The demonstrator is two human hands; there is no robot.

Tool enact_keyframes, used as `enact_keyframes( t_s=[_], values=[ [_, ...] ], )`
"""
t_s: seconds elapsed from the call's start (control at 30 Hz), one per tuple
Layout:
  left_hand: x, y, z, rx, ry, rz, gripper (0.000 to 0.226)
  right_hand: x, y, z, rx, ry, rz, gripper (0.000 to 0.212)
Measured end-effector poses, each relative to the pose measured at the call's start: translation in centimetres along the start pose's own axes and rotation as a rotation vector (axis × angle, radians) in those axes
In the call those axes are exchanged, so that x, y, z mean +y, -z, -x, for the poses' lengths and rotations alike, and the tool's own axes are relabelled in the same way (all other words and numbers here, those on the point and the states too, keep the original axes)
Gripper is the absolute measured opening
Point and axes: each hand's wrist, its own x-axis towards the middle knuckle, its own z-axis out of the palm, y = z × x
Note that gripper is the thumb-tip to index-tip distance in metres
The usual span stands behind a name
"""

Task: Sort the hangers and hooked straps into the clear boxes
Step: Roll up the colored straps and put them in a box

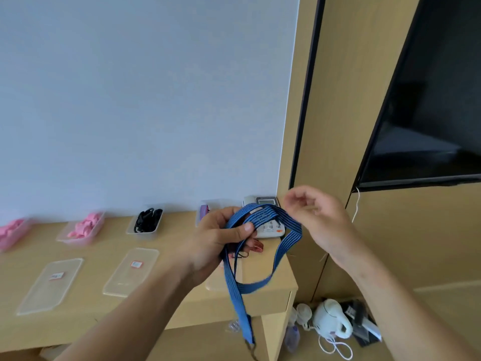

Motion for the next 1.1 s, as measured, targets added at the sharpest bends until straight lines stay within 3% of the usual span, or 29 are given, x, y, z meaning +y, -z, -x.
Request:
enact_keyframes(
  t_s=[0.07,0.13,0.23,0.4,0.5,0.63,0.7,0.77,0.83,0.9,1.0,1.1],
  values=[
    [0.1,-0.5,0.1,0.028,-0.015,0.02,0.011,-0.5,0.5,0.2,-0.226,-0.006,0.057,0.02],
    [0.5,-1.0,0.2,0.048,-0.016,0.034,0.015,-0.8,0.6,0.3,-0.31,-0.003,0.066,0.03],
    [0.8,-1.7,0.4,0.044,-0.008,0.077,0.021,-1.1,0.0,0.4,-0.2,0.112,0.182,0.04],
    [0.9,-2.3,0.7,0.08,0.042,0.081,0.037,-1.7,-0.5,0.9,-0.073,0.336,0.293,0.021],
    [0.9,-2.2,0.9,0.179,0.173,-0.16,0.054,-2.4,-0.1,0.9,-0.071,0.333,0.332,0.015],
    [1.5,-2.4,1.2,0.182,0.33,-0.748,0.084,-3.4,0.3,0.6,-0.115,0.259,0.358,0.019],
    [1.5,-2.6,1.1,0.219,0.268,-0.97,0.074,-3.7,0.5,0.2,-0.132,0.245,0.388,0.02],
    [1.4,-2.5,1.1,0.232,0.123,-0.992,0.063,-4.1,0.7,-0.1,-0.115,0.238,0.411,0.02],
    [1.6,-2.1,1.3,0.145,0.004,-0.679,0.028,-4.4,0.8,-0.3,-0.08,0.202,0.393,0.021],
    [1.8,-2.1,1.6,-0.004,-0.048,-0.417,0.031,-4.6,0.7,-0.5,-0.034,0.166,0.371,0.021],
    [0.9,-2.4,1.4,0.121,-0.131,-0.483,0.019,-4.7,0.1,-0.4,-0.062,0.128,0.281,0.017],
    [0.6,-2.8,1.4,0.237,-0.098,-0.413,0.016,-5.0,-0.2,0.0,-0.229,0.012,-0.025,0.014]
  ],
)
